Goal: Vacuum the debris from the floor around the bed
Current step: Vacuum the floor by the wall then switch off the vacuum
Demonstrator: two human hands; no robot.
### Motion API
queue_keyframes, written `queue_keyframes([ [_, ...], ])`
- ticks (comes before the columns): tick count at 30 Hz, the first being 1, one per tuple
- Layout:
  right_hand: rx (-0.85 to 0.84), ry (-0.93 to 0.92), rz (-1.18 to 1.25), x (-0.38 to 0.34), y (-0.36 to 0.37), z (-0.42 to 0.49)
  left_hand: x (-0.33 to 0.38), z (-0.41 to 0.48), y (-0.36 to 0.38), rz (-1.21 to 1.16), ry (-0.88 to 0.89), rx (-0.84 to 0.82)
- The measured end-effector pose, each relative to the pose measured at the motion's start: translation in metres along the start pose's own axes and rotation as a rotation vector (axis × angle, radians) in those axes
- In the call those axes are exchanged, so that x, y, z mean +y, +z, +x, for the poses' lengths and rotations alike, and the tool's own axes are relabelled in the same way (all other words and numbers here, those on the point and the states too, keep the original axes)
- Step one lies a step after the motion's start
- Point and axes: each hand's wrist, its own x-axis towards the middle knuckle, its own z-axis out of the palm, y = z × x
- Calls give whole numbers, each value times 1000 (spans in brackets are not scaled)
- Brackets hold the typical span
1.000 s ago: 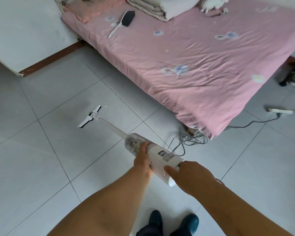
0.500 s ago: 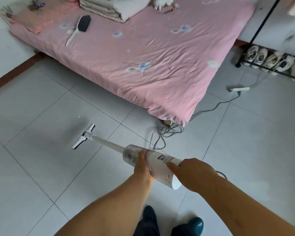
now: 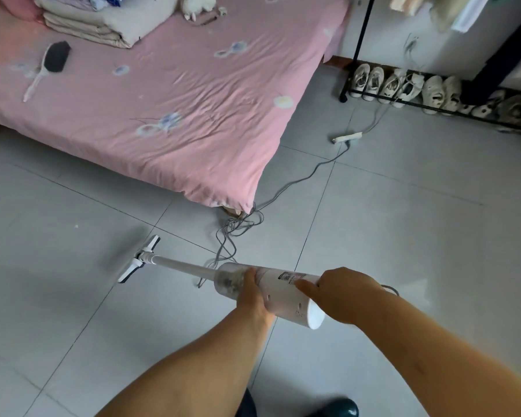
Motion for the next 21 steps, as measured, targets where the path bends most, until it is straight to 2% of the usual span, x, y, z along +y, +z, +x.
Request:
queue_keyframes([
  [11, 58, 41, -55, 228, -11, -50, -155, -37, 170, 132, -43, -63],
  [17, 46, 130, -35, 338, -28, -64, -211, -56, 275, 5, -167, 15],
  [21, 45, 181, -13, 412, -45, -62, -243, -55, 349, 68, -179, -27],
])
